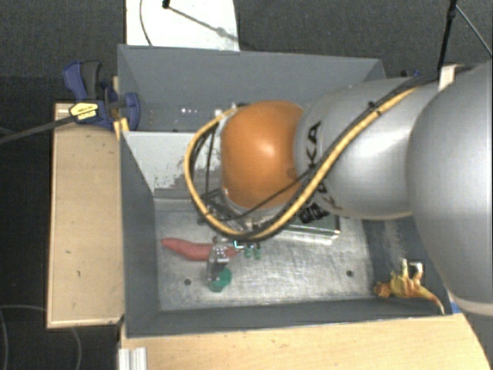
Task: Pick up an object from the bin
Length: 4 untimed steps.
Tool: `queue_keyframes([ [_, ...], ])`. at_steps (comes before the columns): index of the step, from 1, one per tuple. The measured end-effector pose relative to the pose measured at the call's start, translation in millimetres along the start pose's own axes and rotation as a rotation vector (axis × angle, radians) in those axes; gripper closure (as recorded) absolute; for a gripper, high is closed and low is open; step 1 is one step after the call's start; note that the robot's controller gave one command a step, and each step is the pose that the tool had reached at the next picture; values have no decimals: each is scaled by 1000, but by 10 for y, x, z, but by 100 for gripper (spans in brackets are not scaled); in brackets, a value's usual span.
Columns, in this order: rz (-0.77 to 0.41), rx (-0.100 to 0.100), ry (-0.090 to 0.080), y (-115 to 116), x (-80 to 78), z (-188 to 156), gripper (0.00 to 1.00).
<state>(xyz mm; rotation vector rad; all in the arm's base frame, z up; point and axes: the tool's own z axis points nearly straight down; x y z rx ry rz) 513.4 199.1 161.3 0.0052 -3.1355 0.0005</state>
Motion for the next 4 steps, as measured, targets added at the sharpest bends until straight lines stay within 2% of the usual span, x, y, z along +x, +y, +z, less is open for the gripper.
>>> queue_keyframes([
  [1, 6, -2, -8, -10, -21, -45, 0],
  [2, -12, -25, -37, -159, -200, 707, 100],
  [3, -12, -22, -40, -184, -183, 781, 100],
  [4, -68, -1, -9, -265, -314, -440, 100],
])
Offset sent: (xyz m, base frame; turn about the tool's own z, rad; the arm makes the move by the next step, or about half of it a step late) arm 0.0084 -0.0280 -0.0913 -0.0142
